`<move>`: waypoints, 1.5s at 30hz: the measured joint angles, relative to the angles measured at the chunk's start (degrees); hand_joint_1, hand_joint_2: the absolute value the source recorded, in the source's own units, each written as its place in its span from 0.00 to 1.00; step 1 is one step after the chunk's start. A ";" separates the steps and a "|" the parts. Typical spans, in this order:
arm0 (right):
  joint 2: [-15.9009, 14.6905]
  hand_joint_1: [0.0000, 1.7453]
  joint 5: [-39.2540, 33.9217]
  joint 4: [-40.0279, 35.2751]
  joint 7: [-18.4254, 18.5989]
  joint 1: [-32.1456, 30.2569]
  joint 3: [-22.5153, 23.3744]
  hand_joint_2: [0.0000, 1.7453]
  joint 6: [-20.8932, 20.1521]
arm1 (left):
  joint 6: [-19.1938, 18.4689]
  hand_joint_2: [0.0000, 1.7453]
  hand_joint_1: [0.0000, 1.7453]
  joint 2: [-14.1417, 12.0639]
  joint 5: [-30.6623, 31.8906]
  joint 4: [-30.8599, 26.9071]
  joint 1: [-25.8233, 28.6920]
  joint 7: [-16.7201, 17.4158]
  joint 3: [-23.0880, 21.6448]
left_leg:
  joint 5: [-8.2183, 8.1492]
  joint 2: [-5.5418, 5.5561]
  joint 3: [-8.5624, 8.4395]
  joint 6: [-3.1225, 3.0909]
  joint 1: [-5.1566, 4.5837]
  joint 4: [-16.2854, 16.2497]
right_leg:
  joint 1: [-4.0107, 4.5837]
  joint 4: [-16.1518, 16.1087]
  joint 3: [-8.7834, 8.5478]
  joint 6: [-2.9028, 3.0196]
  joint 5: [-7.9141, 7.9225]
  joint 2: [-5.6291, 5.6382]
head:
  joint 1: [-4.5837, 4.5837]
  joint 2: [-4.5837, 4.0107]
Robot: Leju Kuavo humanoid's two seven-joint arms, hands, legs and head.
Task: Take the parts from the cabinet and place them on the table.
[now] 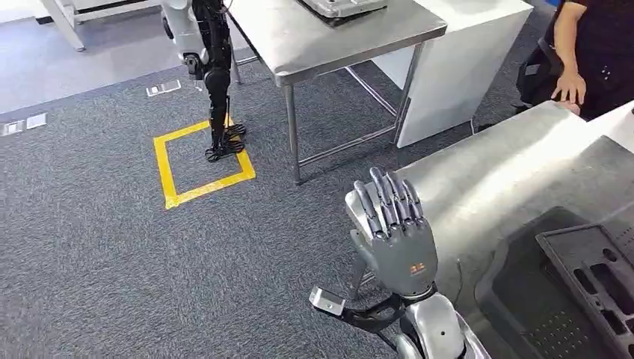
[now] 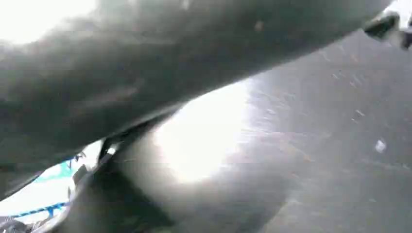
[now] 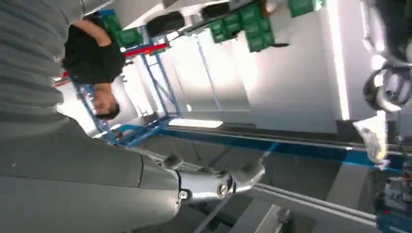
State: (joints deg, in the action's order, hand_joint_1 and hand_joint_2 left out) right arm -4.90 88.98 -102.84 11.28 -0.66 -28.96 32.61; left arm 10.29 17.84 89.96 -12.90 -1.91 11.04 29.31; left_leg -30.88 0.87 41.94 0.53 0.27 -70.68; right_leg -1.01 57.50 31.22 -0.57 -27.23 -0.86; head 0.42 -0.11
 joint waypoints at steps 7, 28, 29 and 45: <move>-1.72 0.00 0.00 1.33 5.78 3.15 -4.58 1.00 -2.05 | -2.09 0.00 0.00 0.02 0.00 0.00 -0.52 0.96 0.02 | 4.40 -6.57 -6.72 0.70 0.03 10.01 | 0.49 0.33 -0.53 -0.89 -0.95 -5.19 | 0.15 0.00; 2.10 0.00 0.00 6.73 3.49 4.02 -11.17 1.00 -2.32 | -4.66 0.00 0.00 0.24 0.02 0.07 -1.15 2.66 -0.18 | 5.61 4.44 -4.93 -0.64 -0.29 10.06 | -0.07 0.55 0.70 -0.49 0.04 1.67 | -0.29 0.00; 2.30 0.00 0.00 6.82 3.36 3.92 -11.15 1.00 -2.32 | -4.66 0.00 0.00 0.09 0.02 0.07 -1.16 2.78 -0.17 | 3.51 1.60 -3.80 -0.45 -0.47 7.24 | 0.01 0.47 0.62 0.11 -0.04 1.06 | 0.07 0.00; 2.97 0.00 0.00 8.24 3.30 3.52 -11.41 1.00 -2.49 | -4.81 0.00 0.00 -0.24 0.02 0.07 -1.48 2.69 -0.74 | 5.38 -0.57 -6.38 -2.61 -0.03 10.99 | 0.56 7.87 3.05 -1.13 -5.12 -0.27 | -0.09 0.00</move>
State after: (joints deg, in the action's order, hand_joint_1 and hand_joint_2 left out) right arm -1.92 88.98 -94.60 14.58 2.86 -40.37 30.12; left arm 5.49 17.59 89.99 -12.83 -3.39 13.73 28.57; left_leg -25.50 0.30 35.56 -2.08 0.24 -59.69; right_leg -0.45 65.36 34.26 -1.69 -32.34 -1.14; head 0.33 -0.11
